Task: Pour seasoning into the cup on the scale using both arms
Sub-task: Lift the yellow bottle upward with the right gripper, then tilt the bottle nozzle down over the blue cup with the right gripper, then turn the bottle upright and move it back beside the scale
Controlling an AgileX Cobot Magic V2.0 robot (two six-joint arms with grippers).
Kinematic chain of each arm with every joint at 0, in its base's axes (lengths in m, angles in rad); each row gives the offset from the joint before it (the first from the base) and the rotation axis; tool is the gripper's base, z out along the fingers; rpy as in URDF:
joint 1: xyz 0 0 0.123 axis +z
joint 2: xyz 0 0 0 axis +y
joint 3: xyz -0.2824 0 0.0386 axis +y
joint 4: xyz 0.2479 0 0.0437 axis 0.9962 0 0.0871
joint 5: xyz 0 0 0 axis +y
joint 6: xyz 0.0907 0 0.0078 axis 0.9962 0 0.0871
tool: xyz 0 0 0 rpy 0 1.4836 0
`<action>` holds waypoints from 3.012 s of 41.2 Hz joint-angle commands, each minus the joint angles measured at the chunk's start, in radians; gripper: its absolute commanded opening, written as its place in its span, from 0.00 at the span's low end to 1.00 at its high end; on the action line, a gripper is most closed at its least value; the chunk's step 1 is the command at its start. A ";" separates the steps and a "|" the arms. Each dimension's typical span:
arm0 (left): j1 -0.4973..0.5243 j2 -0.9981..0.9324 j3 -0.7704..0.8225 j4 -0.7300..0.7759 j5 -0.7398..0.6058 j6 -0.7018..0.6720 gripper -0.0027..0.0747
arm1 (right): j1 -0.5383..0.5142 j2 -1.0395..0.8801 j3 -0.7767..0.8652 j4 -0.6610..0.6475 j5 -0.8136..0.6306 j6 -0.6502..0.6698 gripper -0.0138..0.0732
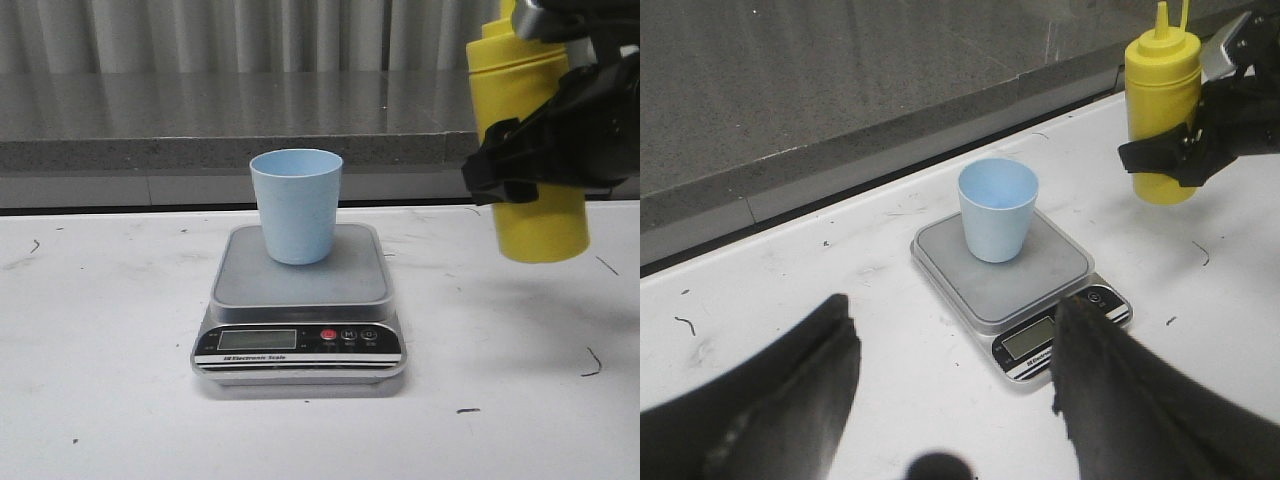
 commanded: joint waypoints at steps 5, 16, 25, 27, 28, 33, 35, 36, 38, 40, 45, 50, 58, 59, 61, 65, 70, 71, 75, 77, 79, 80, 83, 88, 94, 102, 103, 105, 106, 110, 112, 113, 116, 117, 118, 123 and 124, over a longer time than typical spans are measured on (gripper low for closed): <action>0.001 0.007 -0.024 -0.005 -0.086 -0.006 0.58 | 0.006 -0.091 -0.203 -0.116 0.269 -0.137 0.50; 0.001 0.007 -0.024 -0.005 -0.086 -0.006 0.58 | 0.068 -0.081 -0.423 -0.367 0.532 -0.140 0.50; 0.001 0.007 -0.024 -0.005 -0.086 -0.006 0.58 | 0.134 0.020 -0.605 -0.579 0.785 -0.139 0.50; 0.001 0.007 -0.024 -0.005 -0.086 -0.006 0.58 | 0.154 0.046 -0.631 -0.642 0.825 -0.139 0.50; 0.001 0.007 -0.024 -0.005 -0.086 -0.006 0.58 | 0.163 0.062 -0.645 -0.672 0.847 -0.139 0.50; 0.001 0.007 -0.024 -0.005 -0.086 -0.006 0.58 | 0.211 0.122 -0.672 -0.840 0.913 -0.139 0.50; 0.001 0.007 -0.024 -0.005 -0.086 -0.006 0.58 | 0.227 0.148 -0.674 -0.906 0.938 -0.138 0.50; 0.001 0.007 -0.024 -0.005 -0.086 -0.006 0.58 | 0.232 0.156 -0.674 -0.934 0.945 -0.138 0.50; 0.001 0.007 -0.024 -0.005 -0.086 -0.006 0.58 | 0.243 0.177 -0.674 -0.995 0.961 -0.138 0.50; 0.001 0.007 -0.024 -0.005 -0.086 -0.006 0.58 | 0.250 0.195 -0.674 -1.053 0.973 -0.137 0.50; 0.001 0.007 -0.024 -0.005 -0.086 -0.006 0.58 | 0.262 0.226 -0.674 -1.186 0.987 -0.137 0.50; 0.001 0.007 -0.024 -0.005 -0.086 -0.006 0.58 | 0.264 0.239 -0.675 -1.306 0.991 -0.137 0.50; 0.001 0.007 -0.024 -0.005 -0.086 -0.006 0.58 | 0.264 0.241 -0.675 -1.428 0.962 -0.137 0.50; 0.001 0.007 -0.024 -0.005 -0.086 -0.006 0.58 | 0.264 0.241 -0.675 -1.437 0.957 -0.137 0.50; 0.001 0.007 -0.024 -0.005 -0.086 -0.006 0.58 | 0.264 0.241 -0.675 -1.451 0.949 -0.137 0.50; 0.001 0.007 -0.024 -0.005 -0.086 -0.006 0.58 | 0.264 0.241 -0.675 -1.460 0.940 -0.137 0.50; 0.001 0.007 -0.024 -0.005 -0.086 -0.006 0.58 | 0.264 0.241 -0.675 -1.460 0.941 -0.137 0.50; 0.001 0.007 -0.024 -0.005 -0.086 -0.006 0.58 | 0.264 0.241 -0.675 -1.460 0.941 -0.137 0.50; 0.001 0.007 -0.024 -0.005 -0.086 -0.006 0.58 | 0.264 0.241 -0.675 -1.460 0.941 -0.137 0.50; 0.001 0.007 -0.024 -0.005 -0.086 -0.006 0.58 | 0.264 0.241 -0.675 -1.460 0.941 -0.137 0.50; 0.001 0.007 -0.024 -0.005 -0.086 -0.006 0.58 | 0.264 0.241 -0.675 -1.460 0.941 -0.136 0.50; 0.001 0.007 -0.024 -0.005 -0.086 -0.006 0.58 | 0.264 0.241 -0.675 -1.460 0.941 -0.135 0.50; 0.001 0.007 -0.024 -0.005 -0.086 -0.006 0.58 | 0.264 0.241 -0.675 -1.459 0.941 -0.115 0.50; 0.001 0.007 -0.024 -0.005 -0.086 -0.006 0.58 | 0.264 0.241 -0.675 -1.439 0.941 -0.005 0.50; 0.001 0.007 -0.024 -0.005 -0.086 -0.006 0.58 | 0.264 0.241 -0.675 -1.372 0.946 0.198 0.50; 0.001 0.007 -0.024 -0.005 -0.086 -0.006 0.58 | 0.260 0.237 -0.675 -1.262 1.036 0.419 0.50; 0.001 0.007 -0.024 -0.005 -0.086 -0.006 0.58 | 0.259 0.233 -0.675 -1.248 1.052 0.429 0.50; 0.001 0.007 -0.024 -0.005 -0.086 -0.006 0.58 | 0.251 0.220 -0.675 -1.201 1.067 0.440 0.50; 0.001 0.007 -0.024 -0.005 -0.086 -0.006 0.58 | 0.246 0.212 -0.675 -1.178 1.070 0.441 0.50; 0.001 0.007 -0.024 -0.005 -0.086 -0.006 0.58 | 0.216 0.161 -0.661 -1.058 1.047 0.441 0.50; 0.001 0.007 -0.024 -0.005 -0.086 -0.006 0.58 | 0.194 0.130 -0.644 -1.001 1.009 0.441 0.50; 0.001 0.007 -0.024 -0.005 -0.086 -0.006 0.58 | 0.188 0.116 -0.635 -0.989 0.992 0.441 0.50; 0.001 0.007 -0.024 -0.005 -0.086 -0.006 0.58 | 0.157 0.068 -0.599 -0.940 0.929 0.441 0.50; 0.001 0.007 -0.024 -0.005 -0.086 -0.006 0.58 | 0.143 0.050 -0.581 -0.922 0.901 0.441 0.50; 0.001 0.007 -0.024 -0.005 -0.086 -0.006 0.58 | 0.128 0.035 -0.568 -0.898 0.878 0.442 0.50; 0.001 0.007 -0.024 -0.005 -0.086 -0.006 0.58 | 0.056 -0.048 -0.469 -0.743 0.717 0.442 0.50; 0.001 0.007 -0.024 -0.005 -0.086 -0.006 0.58 | 0.038 -0.065 -0.441 -0.715 0.673 0.442 0.50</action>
